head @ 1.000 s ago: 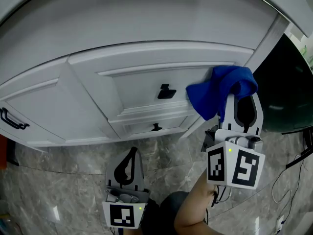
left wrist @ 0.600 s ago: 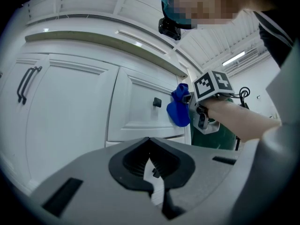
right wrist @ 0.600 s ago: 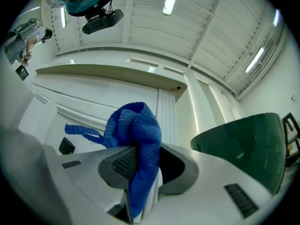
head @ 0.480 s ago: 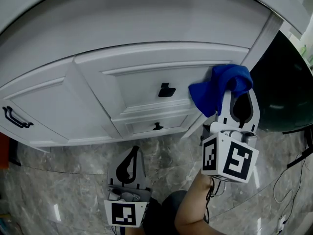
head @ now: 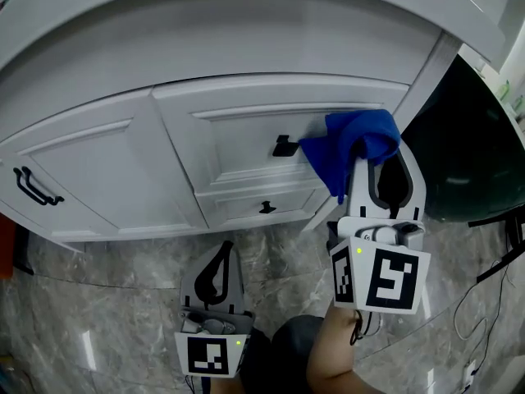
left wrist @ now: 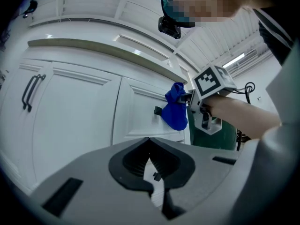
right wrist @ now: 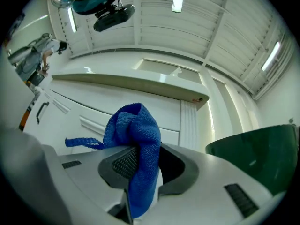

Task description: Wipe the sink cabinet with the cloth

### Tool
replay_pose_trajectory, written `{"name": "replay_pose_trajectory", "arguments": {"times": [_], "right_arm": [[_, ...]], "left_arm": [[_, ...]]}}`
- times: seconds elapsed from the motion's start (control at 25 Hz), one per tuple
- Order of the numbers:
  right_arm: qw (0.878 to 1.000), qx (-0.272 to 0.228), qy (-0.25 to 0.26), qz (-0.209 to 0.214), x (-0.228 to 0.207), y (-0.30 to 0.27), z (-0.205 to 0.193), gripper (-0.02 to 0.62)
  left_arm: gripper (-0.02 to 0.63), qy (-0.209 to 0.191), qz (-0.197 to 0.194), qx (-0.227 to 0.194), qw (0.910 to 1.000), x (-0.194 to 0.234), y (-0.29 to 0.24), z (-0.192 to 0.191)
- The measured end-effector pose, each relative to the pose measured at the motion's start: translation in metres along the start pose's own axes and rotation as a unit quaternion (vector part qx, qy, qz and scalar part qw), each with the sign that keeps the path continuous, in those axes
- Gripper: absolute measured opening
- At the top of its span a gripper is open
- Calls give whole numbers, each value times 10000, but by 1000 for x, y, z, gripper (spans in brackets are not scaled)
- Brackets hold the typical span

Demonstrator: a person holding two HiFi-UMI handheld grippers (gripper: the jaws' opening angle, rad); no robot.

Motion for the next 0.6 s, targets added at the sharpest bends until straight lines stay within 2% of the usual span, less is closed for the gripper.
{"name": "replay_pose_trajectory", "arguments": {"times": [0.24, 0.44, 0.6], "right_arm": [[9953, 269, -380, 850, 60, 26, -11, 117], [9813, 396, -737, 1734, 123, 25, -23, 115], [9673, 482, -1291, 2128, 162, 25, -29, 115]], "left_arm": [[0, 66, 62, -86, 9999, 10, 6, 6], [0, 37, 111, -120, 9999, 17, 13, 10], [0, -68, 128, -93, 9999, 23, 20, 12]]}}
Point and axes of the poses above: the fingertips, and each gripper's own axes: y backward along the fingers, x to its left, z out of its top, the point moved 3 cm from there along y, backward along the fingers, and after that the axes turned 6 degrees about -x, right-handed, at the moved point
